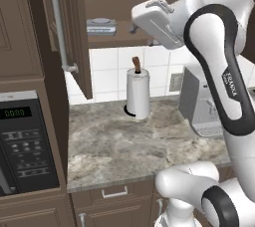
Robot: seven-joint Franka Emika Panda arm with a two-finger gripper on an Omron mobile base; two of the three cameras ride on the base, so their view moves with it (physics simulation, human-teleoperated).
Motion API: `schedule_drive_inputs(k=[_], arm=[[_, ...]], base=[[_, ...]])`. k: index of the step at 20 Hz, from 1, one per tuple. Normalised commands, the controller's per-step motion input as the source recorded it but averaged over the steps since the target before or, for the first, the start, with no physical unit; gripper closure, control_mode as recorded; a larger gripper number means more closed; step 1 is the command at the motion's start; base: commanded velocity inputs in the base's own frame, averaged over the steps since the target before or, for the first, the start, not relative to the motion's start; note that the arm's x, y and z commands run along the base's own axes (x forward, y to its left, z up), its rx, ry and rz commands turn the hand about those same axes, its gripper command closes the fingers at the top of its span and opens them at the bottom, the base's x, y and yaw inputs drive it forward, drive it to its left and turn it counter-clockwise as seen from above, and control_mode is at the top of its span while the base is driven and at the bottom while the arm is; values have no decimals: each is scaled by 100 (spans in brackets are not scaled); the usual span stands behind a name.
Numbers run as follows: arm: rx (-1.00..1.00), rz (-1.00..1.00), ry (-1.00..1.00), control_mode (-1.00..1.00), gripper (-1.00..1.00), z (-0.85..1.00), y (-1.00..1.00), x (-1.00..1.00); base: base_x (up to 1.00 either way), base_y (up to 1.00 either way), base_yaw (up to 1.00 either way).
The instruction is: The dining table condiment station is running low on oil/vinegar bottle. Refill the condiment station by opening the cabinet and taking the oil/vinegar bottle from the cabinet and placing it on the dining table.
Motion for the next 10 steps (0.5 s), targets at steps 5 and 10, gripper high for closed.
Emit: schedule_drive_inputs(k=[5,10], arm=[[-34,-47,-4,-100,-100,13,-94,4],[-29,-48,-7,-100,-100,18,-66,34]], base=[[0,0,0],[0,0,0]])
